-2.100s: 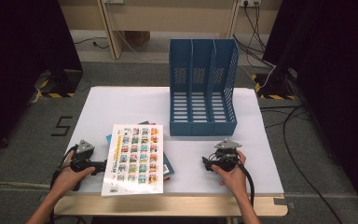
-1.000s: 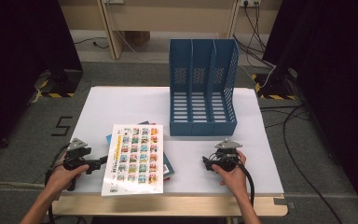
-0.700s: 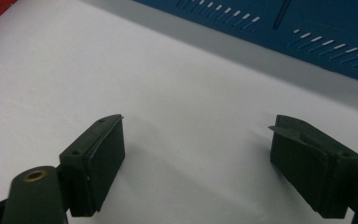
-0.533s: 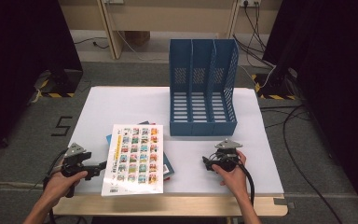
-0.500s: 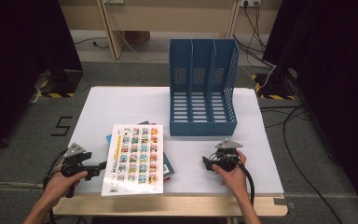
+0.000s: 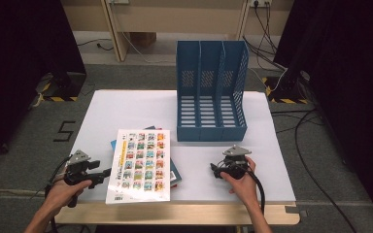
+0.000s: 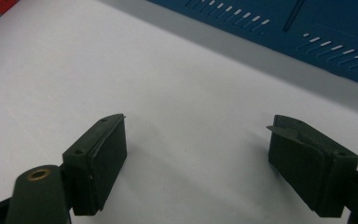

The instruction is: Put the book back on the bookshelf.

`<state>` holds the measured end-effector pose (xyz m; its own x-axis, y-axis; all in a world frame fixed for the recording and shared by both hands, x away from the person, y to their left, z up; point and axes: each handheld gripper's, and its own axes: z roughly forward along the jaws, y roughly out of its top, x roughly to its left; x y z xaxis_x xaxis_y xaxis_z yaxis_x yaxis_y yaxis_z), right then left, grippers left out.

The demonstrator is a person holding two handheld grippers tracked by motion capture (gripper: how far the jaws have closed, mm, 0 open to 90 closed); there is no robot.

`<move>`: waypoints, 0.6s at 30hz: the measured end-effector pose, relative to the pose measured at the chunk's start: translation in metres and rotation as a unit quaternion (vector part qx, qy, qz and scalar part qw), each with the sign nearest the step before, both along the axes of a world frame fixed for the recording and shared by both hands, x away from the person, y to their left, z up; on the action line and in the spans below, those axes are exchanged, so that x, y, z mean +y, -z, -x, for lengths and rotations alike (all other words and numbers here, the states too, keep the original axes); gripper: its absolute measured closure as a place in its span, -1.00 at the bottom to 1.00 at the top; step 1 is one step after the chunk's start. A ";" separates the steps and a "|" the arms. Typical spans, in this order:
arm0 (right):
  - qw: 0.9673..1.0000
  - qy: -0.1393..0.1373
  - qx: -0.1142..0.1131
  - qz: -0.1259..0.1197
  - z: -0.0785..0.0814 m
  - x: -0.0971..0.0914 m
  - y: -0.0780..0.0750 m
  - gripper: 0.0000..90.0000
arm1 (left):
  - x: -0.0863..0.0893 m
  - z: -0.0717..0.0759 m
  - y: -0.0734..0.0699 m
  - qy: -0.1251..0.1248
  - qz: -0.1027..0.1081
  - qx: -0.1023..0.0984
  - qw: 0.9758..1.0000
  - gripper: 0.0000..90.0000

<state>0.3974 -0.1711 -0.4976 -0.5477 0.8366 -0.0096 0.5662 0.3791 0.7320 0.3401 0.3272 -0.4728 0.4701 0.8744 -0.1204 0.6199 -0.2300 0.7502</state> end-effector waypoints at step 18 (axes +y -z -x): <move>0.999 0.000 0.017 -0.044 0.001 -0.005 -0.002 -0.53 | -0.006 0.006 -0.003 0.020 -0.012 0.008 1.000 -0.05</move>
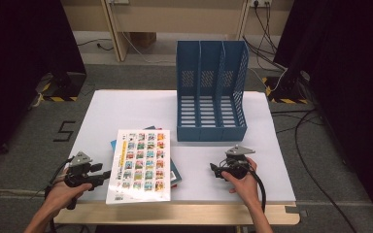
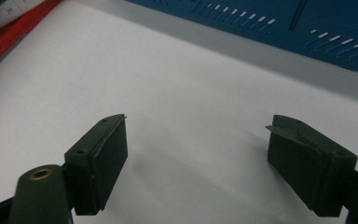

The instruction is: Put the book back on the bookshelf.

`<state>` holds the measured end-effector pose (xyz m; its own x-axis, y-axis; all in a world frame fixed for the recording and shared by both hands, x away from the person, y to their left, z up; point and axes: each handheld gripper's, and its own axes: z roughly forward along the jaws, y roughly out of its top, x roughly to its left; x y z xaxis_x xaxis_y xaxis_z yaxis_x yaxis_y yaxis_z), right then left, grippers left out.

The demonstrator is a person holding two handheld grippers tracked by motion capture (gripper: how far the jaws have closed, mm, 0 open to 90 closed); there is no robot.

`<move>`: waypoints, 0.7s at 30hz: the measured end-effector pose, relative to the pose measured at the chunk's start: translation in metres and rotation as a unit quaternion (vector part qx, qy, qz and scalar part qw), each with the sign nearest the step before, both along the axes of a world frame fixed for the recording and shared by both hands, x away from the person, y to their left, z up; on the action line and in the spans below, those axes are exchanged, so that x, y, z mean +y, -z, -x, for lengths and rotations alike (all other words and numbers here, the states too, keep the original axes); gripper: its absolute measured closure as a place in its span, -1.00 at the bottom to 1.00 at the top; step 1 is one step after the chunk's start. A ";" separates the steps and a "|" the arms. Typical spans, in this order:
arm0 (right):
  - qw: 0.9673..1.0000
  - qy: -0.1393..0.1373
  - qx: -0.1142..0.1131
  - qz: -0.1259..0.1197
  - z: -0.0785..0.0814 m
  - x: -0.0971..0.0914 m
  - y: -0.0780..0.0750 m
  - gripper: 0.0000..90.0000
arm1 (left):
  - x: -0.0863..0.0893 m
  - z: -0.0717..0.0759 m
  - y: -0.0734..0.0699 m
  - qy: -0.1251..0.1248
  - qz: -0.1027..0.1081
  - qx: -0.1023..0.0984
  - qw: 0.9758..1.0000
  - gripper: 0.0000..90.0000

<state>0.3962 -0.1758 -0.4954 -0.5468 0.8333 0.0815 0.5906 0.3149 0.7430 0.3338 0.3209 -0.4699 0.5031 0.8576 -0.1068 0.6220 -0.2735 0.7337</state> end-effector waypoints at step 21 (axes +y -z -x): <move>0.995 -0.022 -0.002 -0.095 0.009 0.013 -0.016 -0.50 | -0.025 0.007 0.000 0.041 -0.006 -0.007 0.999 -0.39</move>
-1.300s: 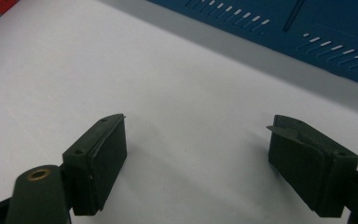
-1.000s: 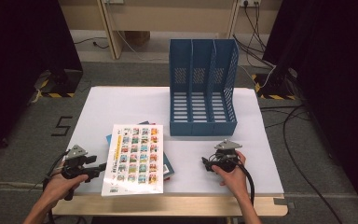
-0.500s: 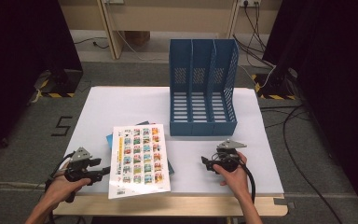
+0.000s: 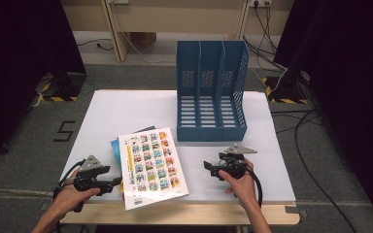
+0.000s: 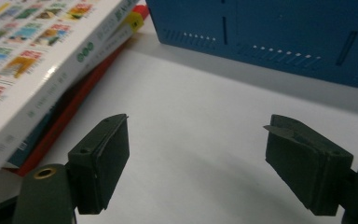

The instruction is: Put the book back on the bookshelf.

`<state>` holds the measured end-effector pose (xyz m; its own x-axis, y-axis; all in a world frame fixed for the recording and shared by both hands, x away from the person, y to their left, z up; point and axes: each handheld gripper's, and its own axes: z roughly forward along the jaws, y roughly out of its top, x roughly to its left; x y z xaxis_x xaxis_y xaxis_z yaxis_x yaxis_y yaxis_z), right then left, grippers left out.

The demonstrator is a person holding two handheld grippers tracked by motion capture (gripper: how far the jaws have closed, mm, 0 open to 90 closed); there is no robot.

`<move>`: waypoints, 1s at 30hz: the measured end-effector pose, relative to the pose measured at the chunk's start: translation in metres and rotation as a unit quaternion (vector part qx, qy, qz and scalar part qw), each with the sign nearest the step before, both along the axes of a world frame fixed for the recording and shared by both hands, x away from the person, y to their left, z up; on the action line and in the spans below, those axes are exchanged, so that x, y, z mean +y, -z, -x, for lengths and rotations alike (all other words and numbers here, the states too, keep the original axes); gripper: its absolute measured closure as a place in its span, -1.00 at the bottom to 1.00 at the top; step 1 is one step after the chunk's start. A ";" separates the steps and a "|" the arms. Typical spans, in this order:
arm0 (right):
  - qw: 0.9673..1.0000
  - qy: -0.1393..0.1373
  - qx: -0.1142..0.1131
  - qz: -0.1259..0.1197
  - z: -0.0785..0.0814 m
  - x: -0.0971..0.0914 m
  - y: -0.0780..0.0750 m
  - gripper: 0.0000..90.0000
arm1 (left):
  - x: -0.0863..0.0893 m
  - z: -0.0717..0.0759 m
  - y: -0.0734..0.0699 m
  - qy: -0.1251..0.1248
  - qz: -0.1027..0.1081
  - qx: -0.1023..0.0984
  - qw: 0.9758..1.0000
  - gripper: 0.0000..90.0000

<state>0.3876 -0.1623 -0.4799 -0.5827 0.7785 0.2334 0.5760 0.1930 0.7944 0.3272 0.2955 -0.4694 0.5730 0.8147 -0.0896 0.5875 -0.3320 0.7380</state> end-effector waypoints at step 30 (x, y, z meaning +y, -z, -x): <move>0.993 -0.103 0.024 -0.055 -0.006 0.067 -0.008 -0.53 | 0.002 0.001 -0.003 0.007 0.013 -0.008 1.000 -0.52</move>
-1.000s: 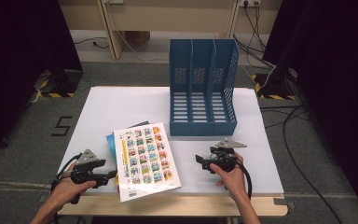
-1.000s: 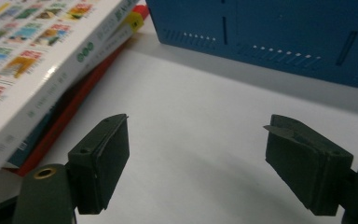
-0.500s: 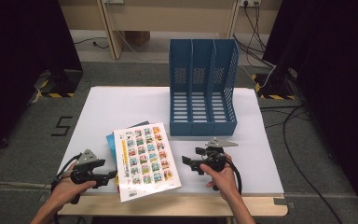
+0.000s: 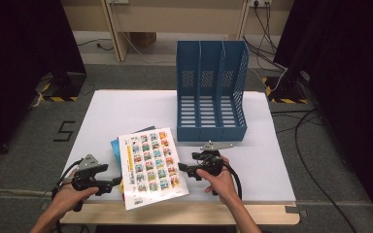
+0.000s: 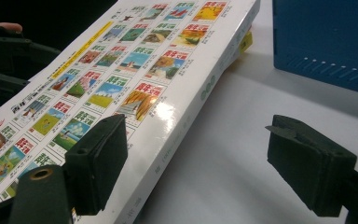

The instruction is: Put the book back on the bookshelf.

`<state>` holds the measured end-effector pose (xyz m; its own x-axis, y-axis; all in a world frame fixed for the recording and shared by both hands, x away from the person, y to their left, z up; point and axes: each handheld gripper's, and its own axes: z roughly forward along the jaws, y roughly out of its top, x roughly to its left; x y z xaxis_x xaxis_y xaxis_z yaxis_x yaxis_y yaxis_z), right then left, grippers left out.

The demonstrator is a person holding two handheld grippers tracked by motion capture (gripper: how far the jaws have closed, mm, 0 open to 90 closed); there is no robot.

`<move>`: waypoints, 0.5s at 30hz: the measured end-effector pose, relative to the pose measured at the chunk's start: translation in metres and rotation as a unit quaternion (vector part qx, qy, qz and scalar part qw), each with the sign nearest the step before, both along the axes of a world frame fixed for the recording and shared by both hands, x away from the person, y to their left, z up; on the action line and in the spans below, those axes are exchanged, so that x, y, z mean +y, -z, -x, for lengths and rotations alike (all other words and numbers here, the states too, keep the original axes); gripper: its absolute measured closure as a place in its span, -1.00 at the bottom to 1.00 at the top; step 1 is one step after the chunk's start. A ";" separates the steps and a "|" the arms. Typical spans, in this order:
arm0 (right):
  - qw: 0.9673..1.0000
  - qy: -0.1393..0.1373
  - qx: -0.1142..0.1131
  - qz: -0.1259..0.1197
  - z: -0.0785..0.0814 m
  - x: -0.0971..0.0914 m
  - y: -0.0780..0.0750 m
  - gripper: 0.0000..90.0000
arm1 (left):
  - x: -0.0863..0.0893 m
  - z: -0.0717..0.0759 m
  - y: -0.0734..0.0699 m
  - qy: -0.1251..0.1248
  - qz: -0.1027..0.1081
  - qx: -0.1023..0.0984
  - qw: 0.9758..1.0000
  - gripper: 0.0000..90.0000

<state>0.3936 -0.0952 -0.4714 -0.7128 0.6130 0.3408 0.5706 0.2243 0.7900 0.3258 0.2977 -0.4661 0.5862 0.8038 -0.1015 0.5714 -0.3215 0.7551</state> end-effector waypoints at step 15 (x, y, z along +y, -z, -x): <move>1.000 -0.010 0.021 -0.011 -0.011 0.017 0.002 -0.54 | -0.006 0.002 0.000 0.010 -0.001 -0.001 1.000 -0.44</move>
<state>0.4043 -0.0784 -0.4737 -0.7092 0.5907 0.3848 0.5996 0.2182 0.7700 0.3240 0.2918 -0.4662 0.6026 0.7920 -0.0983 0.5626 -0.3342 0.7562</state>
